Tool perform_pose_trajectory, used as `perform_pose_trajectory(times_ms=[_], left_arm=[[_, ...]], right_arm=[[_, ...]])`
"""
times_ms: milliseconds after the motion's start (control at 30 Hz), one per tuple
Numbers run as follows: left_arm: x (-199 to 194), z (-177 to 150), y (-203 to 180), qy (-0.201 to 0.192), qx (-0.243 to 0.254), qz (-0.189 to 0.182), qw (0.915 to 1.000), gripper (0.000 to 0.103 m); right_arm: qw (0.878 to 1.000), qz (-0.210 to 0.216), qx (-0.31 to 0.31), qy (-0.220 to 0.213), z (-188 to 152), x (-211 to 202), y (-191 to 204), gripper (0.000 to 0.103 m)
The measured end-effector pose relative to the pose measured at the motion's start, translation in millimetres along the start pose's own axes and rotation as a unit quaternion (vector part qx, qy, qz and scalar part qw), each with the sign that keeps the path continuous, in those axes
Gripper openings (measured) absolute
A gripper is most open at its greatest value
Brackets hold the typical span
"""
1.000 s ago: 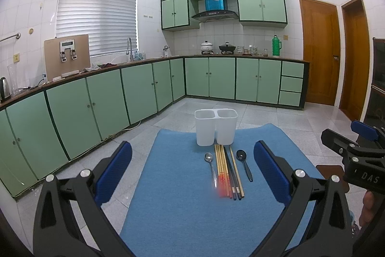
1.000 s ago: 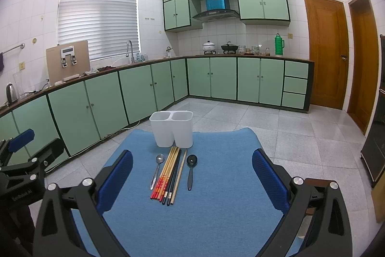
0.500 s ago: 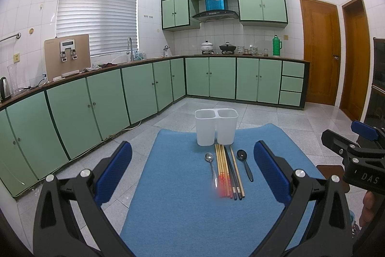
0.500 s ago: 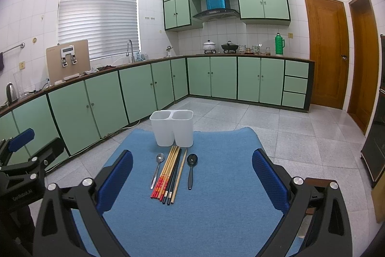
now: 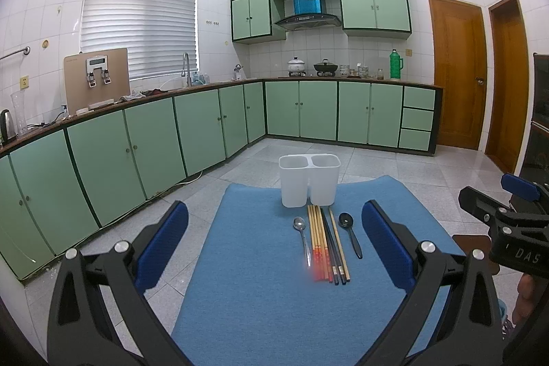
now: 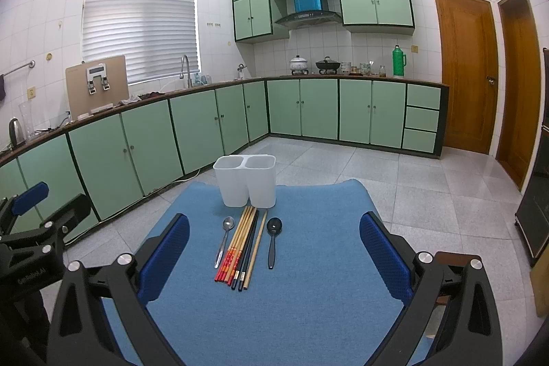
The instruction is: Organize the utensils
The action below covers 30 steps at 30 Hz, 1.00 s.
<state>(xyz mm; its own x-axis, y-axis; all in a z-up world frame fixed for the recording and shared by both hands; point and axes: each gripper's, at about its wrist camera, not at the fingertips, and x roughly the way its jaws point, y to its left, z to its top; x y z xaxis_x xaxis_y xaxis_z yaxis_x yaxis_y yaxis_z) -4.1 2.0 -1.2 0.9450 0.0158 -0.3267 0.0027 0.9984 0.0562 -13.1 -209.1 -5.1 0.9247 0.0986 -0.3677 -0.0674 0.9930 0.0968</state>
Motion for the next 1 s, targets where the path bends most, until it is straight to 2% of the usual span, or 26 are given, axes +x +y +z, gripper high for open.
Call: perform_pose_trajectory(times_ms=[1000], left_arm=[[3.1,-2.4,9.0,0.004,0.000,0.001,1.0000,0.098]], right_arm=[[1.000,0.000,0.000,0.008,-6.6,14.0,5.2,0.097]])
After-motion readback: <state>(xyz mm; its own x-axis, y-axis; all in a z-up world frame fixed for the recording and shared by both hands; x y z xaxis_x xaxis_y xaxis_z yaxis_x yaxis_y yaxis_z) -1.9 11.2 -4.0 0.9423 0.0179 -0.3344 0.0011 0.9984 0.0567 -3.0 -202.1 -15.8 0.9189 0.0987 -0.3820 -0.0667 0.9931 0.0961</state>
